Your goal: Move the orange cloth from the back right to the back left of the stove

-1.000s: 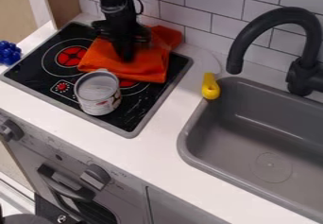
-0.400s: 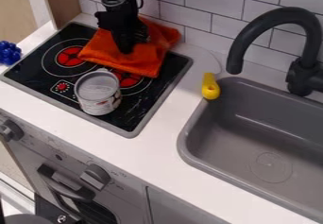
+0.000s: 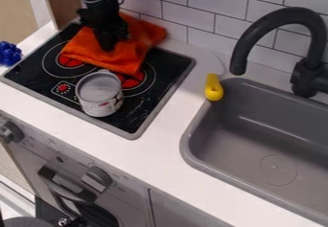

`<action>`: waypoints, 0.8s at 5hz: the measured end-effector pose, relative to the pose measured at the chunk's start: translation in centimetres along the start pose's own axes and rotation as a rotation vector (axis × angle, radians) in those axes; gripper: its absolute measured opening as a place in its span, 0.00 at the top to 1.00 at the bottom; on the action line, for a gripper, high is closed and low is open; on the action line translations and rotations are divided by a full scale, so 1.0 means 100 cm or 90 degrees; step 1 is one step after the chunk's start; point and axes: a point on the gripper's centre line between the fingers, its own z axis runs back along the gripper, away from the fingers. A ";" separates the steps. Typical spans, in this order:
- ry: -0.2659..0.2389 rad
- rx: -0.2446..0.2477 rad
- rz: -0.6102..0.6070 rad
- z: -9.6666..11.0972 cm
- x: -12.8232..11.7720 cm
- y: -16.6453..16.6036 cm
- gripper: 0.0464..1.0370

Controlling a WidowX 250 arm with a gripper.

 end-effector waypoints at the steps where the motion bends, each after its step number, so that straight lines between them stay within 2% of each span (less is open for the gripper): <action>1: -0.001 0.006 0.011 0.001 -0.002 0.007 0.99; 3: -0.037 0.034 0.028 -0.002 -0.001 0.031 0.99; 4: -0.035 0.044 0.016 -0.003 -0.002 0.038 0.99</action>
